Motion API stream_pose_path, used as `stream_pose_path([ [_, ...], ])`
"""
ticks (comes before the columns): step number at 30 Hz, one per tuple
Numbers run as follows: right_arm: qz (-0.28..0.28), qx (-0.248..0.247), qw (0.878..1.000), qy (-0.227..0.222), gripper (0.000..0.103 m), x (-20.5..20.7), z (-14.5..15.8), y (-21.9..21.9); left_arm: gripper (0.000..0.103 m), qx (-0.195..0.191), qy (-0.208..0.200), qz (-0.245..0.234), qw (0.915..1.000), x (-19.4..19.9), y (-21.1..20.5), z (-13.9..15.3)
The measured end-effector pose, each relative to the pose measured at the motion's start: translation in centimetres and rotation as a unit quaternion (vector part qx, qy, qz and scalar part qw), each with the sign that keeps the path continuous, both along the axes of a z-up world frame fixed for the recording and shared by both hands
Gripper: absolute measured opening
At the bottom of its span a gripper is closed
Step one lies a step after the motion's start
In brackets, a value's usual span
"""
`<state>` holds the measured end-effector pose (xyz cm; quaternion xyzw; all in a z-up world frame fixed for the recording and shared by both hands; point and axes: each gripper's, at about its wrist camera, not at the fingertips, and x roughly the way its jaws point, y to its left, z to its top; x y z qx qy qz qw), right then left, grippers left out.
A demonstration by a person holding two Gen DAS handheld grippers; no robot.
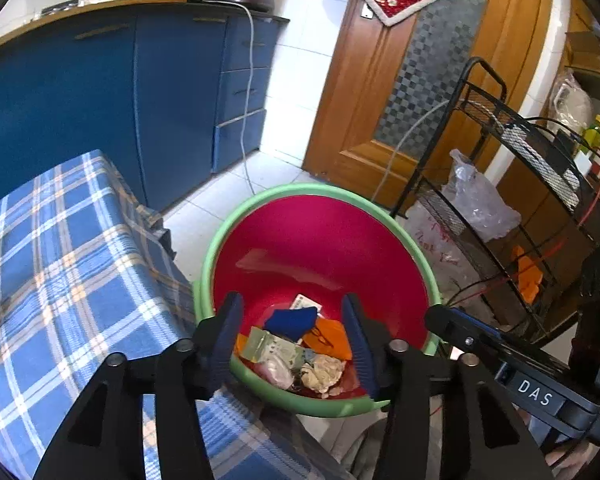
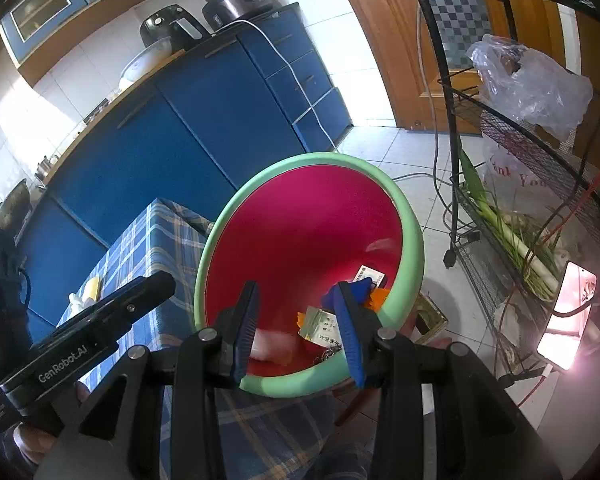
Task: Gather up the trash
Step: 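Open both grippers over the bucket to drop the paper and bag, then grasp the yellow sponge on the table with the left gripper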
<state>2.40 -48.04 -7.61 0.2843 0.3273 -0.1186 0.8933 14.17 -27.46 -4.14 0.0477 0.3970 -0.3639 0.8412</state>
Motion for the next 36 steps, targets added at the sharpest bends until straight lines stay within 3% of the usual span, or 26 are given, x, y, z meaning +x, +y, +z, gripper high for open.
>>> stream_pose_path([
  [11,0.021,-0.006,1.0,-0.004,0.046,0.2,0.6,1.8,0.054,0.015,0.005,0.042,0.999,0.3,3.6,0.3],
  [20,0.045,-0.014,0.999,0.0,0.053,1.5,1.2,4.7,0.055,0.022,-0.022,0.094,0.9951,1.5,9.4,2.1],
  [28,0.06,-0.025,0.998,0.011,0.057,2.8,1.3,6.7,0.055,0.043,-0.047,0.162,0.9848,5.4,14.8,3.4],
  [36,0.053,-0.032,0.998,0.016,0.06,3.3,1.1,6.9,0.055,0.067,-0.026,0.228,0.971,11.6,18.9,2.3],
])
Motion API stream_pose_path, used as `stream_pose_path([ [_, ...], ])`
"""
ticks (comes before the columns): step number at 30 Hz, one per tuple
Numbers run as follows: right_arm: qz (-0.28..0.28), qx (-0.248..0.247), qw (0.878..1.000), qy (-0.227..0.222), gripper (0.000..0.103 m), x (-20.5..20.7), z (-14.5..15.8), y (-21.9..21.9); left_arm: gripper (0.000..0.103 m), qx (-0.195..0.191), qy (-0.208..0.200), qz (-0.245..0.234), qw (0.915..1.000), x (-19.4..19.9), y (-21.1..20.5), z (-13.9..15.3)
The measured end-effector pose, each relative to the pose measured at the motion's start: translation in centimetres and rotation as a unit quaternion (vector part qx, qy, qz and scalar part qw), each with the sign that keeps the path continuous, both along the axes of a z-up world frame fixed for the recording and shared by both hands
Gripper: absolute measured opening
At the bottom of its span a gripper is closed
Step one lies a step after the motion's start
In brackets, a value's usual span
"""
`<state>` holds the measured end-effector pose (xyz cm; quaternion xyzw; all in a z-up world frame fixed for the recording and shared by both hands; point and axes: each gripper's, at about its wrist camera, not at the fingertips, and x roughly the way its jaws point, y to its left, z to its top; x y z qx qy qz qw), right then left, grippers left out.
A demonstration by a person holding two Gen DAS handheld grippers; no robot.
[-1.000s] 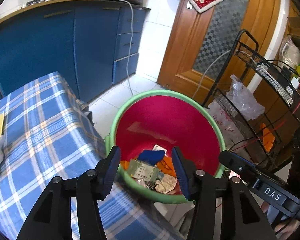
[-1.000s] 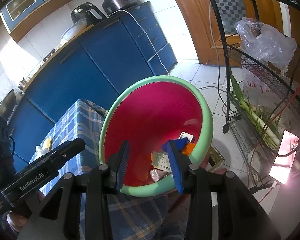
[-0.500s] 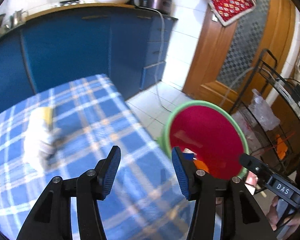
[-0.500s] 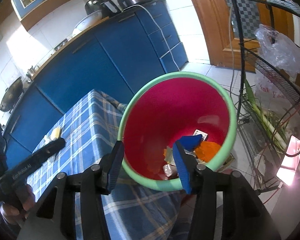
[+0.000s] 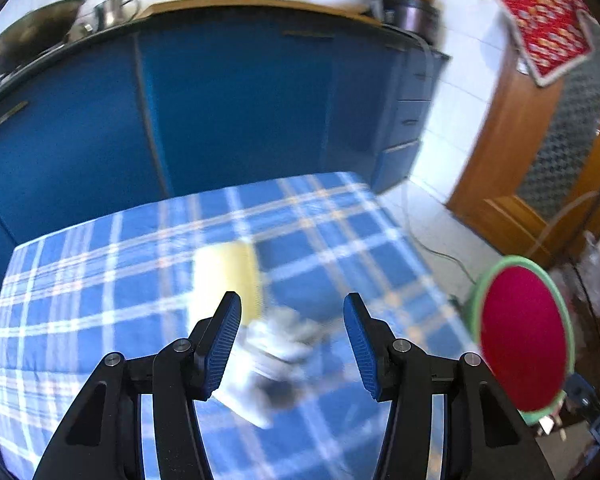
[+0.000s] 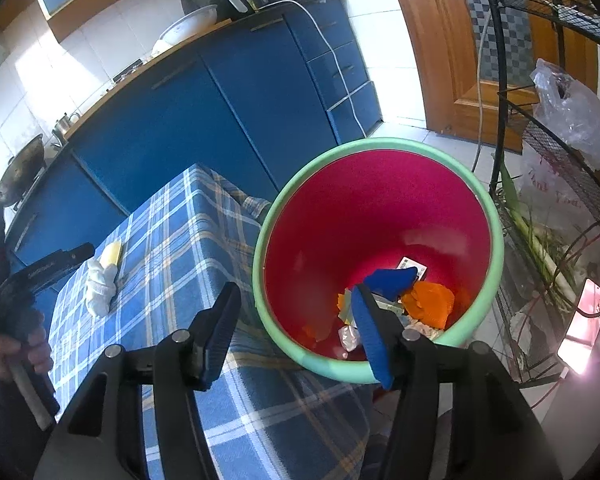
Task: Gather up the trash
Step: 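Grasp the yellow sponge on the table with the left gripper, then grasp the white gloves with the right gripper while the left gripper holds the sponge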
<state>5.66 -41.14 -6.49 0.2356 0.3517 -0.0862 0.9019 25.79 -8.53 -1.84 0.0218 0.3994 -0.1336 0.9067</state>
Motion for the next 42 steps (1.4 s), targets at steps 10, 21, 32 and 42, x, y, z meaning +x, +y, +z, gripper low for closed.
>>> stream_pose_path([
  [10,-0.014,-0.002,1.0,0.022,0.06,0.6,-1.1,-0.9,0.055,0.021,0.059,0.04,0.9972,5.5,2.3,-3.8],
  [21,-0.02,0.007,0.999,0.032,0.061,0.7,-2.1,-1.4,0.056,0.027,0.078,0.043,0.9957,6.9,1.3,-5.6],
  [32,-0.026,0.009,0.999,0.028,0.061,-0.2,-1.9,-1.6,0.054,0.023,0.072,0.049,0.9959,7.4,1.1,-6.4],
  [42,-0.02,0.007,1.0,0.015,0.061,-0.8,-1.0,-0.8,0.048,-0.015,0.022,0.045,0.9987,4.2,3.3,-2.6],
])
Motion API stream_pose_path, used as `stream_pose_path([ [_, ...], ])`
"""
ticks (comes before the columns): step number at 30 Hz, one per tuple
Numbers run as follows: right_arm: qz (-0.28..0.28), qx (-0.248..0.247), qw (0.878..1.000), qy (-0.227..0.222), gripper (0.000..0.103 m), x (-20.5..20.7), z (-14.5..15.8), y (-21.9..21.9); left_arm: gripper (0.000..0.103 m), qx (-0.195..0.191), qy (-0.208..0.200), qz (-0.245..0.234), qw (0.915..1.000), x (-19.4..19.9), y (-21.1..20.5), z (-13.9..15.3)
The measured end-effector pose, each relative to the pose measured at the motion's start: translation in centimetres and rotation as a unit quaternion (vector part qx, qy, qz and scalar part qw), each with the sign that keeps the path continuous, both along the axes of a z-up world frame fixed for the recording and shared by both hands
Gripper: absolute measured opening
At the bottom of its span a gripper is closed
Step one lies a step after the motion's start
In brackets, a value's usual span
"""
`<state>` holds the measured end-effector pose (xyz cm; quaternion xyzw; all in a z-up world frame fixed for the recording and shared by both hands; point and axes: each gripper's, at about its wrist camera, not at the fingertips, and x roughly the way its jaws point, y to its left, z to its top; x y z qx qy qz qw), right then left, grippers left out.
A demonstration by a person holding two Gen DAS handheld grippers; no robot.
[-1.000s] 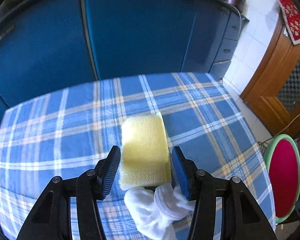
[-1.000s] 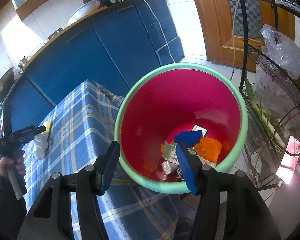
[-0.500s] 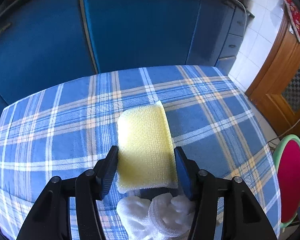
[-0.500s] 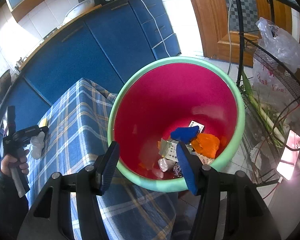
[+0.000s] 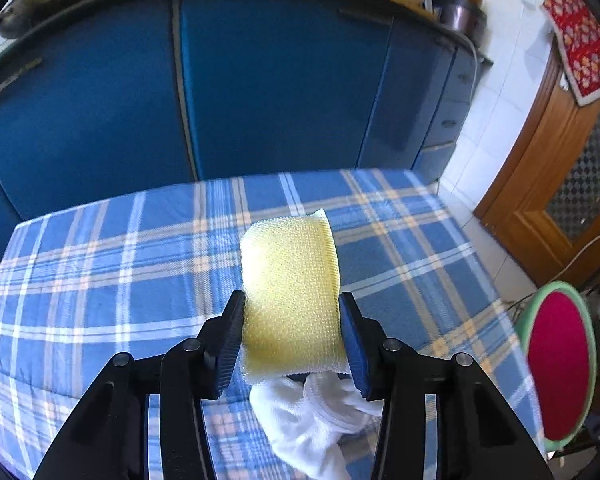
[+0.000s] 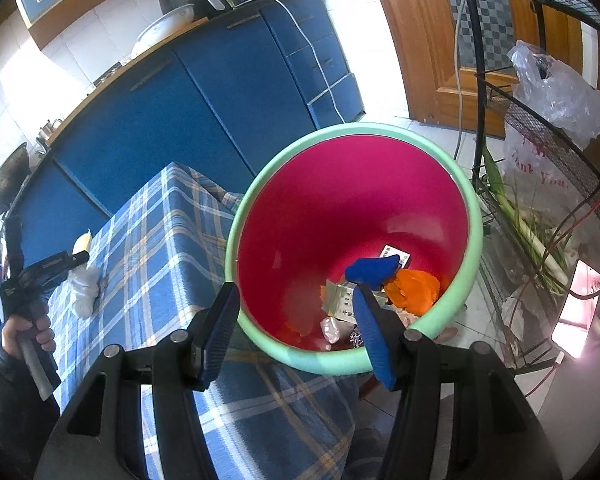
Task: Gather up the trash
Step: 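Grasp the white gloves with the right gripper while the left gripper holds the sponge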
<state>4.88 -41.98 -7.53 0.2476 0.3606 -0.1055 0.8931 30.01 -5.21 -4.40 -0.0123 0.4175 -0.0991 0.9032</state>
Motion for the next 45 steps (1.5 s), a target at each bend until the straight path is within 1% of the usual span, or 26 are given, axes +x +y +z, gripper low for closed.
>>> stream_pose_path([
  [4,0.013,-0.004,1.0,-0.007,0.061,0.1,0.6,1.0,0.048,-0.014,-0.015,0.005,0.9998,-1.4,1.1,1.6],
  [9,0.038,-0.013,0.999,-0.016,0.061,0.7,1.6,3.0,0.048,-0.025,-0.028,0.019,0.9991,-4.5,3.0,2.8],
  [14,0.07,-0.018,0.997,-0.02,0.061,1.7,2.4,5.5,0.048,-0.02,-0.032,0.045,0.9982,-7.1,5.2,2.6],
  [18,0.1,-0.031,0.994,-0.02,0.061,2.9,3.0,8.0,0.048,-0.004,-0.036,0.072,0.9967,-8.3,7.1,1.7],
  [21,0.123,-0.042,0.991,-0.021,0.061,4.1,3.5,10.3,0.048,0.01,-0.039,0.09,0.9951,-8.5,8.1,0.9],
  [23,0.136,-0.045,0.989,-0.021,0.062,5.0,3.7,11.7,0.048,0.013,-0.041,0.097,0.9944,-8.6,8.8,0.5],
  [28,0.167,-0.047,0.985,-0.016,0.062,7.4,3.4,15.2,0.048,0.006,-0.038,0.106,0.9936,-8.6,10.1,-0.4],
  [31,0.188,-0.054,0.981,-0.011,0.062,8.9,3.1,17.5,0.048,-0.001,-0.039,0.114,0.9928,-8.5,10.7,-0.8],
  [34,0.209,-0.063,0.976,-0.008,0.062,10.3,2.8,19.8,0.048,-0.017,-0.036,0.118,0.9923,-8.4,11.3,-1.2],
  [37,0.229,-0.074,0.971,-0.006,0.062,11.8,2.4,22.1,0.049,-0.02,-0.03,0.123,0.9917,-8.4,11.6,-1.7],
  [41,0.246,-0.081,0.966,0.001,0.062,13.6,1.5,24.2,0.049,-0.027,-0.031,0.129,0.9908,-8.5,12.1,-1.7],
  [45,0.252,-0.083,0.964,0.009,0.062,15.1,0.6,25.6,0.049,-0.032,-0.029,0.138,0.9895,-8.4,12.7,-1.8],
])
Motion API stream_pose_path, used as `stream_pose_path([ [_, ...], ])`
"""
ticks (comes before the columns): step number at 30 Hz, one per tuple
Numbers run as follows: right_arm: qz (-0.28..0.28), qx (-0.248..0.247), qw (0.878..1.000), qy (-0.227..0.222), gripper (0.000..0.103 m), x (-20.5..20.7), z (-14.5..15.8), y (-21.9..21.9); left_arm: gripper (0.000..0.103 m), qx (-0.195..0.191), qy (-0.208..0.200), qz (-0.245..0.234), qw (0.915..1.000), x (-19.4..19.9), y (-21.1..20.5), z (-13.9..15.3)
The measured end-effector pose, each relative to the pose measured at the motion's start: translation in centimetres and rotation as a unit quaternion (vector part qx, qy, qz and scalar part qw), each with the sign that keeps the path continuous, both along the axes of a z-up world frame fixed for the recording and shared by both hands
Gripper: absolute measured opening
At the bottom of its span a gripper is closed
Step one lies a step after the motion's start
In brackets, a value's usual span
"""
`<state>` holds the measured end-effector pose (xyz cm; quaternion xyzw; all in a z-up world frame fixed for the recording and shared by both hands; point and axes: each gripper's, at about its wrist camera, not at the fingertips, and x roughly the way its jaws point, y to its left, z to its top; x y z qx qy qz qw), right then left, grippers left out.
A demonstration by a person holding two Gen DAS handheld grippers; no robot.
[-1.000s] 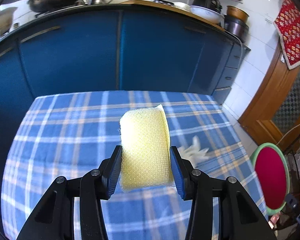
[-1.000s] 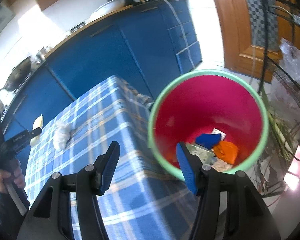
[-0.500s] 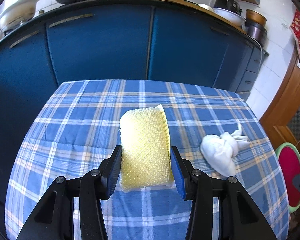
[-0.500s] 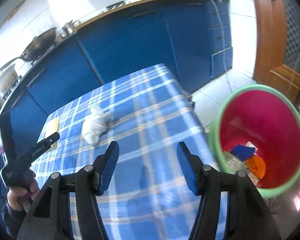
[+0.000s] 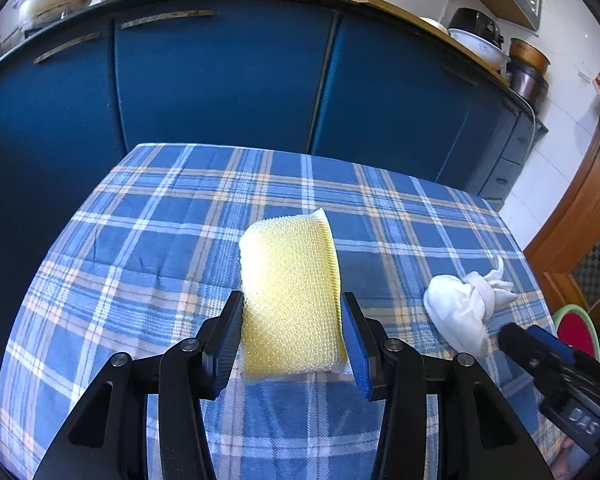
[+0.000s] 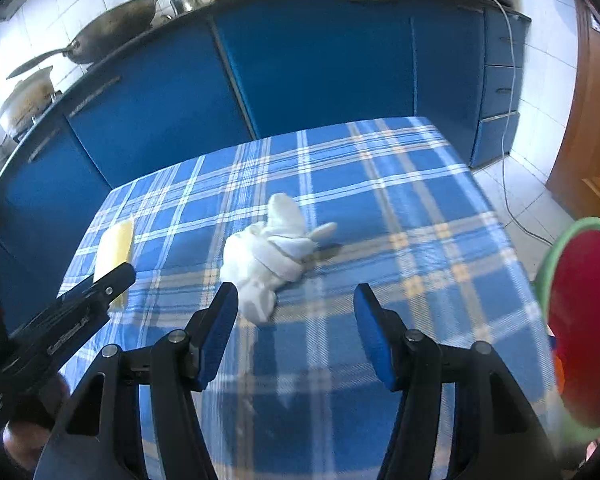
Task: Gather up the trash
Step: 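Grasp the white gloves with the right gripper while the left gripper holds the sponge, then carry the sponge and gloves over the red bucket with both grippers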
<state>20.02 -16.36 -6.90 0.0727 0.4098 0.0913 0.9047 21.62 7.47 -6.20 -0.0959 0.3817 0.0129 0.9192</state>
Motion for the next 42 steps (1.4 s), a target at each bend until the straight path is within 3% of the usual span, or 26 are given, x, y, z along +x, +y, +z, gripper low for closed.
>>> stream_pose_path([
  [11,0.014,-0.01,1.0,0.02,0.061,2.8,-2.2,2.2,0.049,-0.008,0.007,0.002,0.9999,0.2,0.4,-0.4],
  [23,0.028,-0.008,0.999,0.017,0.012,2.0,-1.6,1.8,0.049,-0.006,0.01,-0.004,0.9999,0.3,0.0,-0.7],
  [42,-0.008,0.021,0.999,-0.026,0.011,-6.3,2.3,-5.2,0.049,-0.005,0.0,-0.041,0.9992,-0.1,-1.8,-0.6],
])
